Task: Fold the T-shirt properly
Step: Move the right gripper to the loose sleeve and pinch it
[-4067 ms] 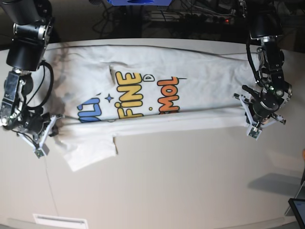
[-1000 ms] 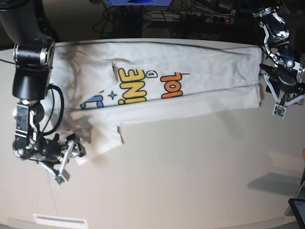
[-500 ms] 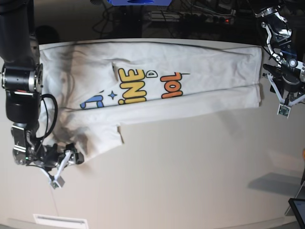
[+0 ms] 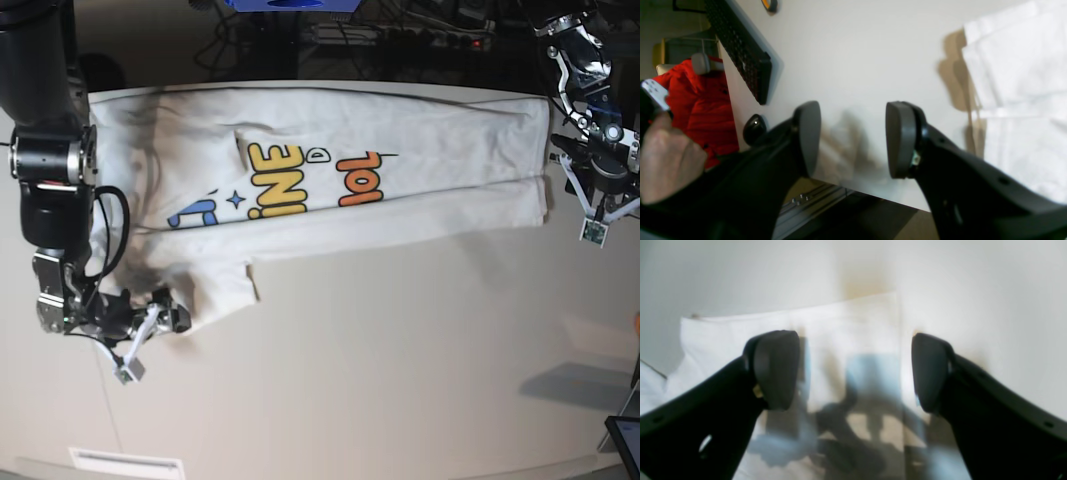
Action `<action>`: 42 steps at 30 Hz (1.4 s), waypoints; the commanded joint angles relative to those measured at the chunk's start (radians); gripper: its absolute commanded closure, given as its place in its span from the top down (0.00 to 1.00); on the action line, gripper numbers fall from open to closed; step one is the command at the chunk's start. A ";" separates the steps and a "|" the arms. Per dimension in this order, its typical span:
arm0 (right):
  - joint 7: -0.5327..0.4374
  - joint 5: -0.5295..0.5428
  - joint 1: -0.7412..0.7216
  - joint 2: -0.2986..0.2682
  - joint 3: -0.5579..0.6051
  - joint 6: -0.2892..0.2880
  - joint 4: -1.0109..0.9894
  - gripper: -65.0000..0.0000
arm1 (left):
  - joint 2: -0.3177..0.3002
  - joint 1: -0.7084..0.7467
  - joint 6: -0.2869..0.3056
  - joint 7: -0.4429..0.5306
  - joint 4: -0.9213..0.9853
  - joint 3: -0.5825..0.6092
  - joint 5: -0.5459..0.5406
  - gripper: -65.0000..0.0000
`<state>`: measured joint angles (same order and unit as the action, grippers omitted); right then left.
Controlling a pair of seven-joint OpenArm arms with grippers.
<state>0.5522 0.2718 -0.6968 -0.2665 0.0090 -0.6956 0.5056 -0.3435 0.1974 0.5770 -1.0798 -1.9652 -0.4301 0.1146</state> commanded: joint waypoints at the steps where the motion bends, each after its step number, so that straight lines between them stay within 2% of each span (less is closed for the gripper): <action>1: 0.002 0.004 -0.031 -0.001 -0.001 -0.003 0.001 0.77 | -0.018 -0.006 -0.007 0.010 -0.013 -0.005 0.009 0.47; 7: 0.002 0.004 -0.011 0.014 -0.001 -0.003 -0.011 0.77 | -0.018 -0.006 -0.007 0.010 -0.013 -0.005 0.009 0.47; 9: 0.002 0.004 -0.011 0.022 -0.001 -0.003 -0.011 0.74 | -0.018 -0.006 -0.007 0.010 -0.013 -0.005 0.009 0.47; 15: 0.002 0.004 -0.013 0.025 0.001 -0.003 -0.011 0.44 | -0.019 -0.006 -0.007 0.010 -0.013 -0.005 0.009 0.47; 20: 0.002 0.004 -0.014 0.025 -0.001 -0.003 -0.009 0.04 | -0.021 -0.006 -0.007 0.010 -0.013 -0.005 0.009 0.47; 21: 0.002 0.004 -0.014 0.025 -0.001 -0.003 -0.009 0.00 | -0.021 -0.006 -0.007 0.010 -0.013 -0.005 0.009 0.47; 34: 0.021 0.011 -0.008 0.025 -0.008 -0.003 0.044 0.01 | -0.022 -0.014 -0.007 0.010 -0.013 -0.005 0.009 0.47; 42: 0.161 0.013 0.091 0.025 -0.011 -0.003 0.316 0.01 | -0.021 -0.016 -0.007 0.010 -0.013 -0.005 0.009 0.47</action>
<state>0.7319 0.2691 -0.5724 -0.2310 0.0032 -0.6952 0.8055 -0.3439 0.1894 0.5770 -1.0798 -1.9652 -0.4301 0.1154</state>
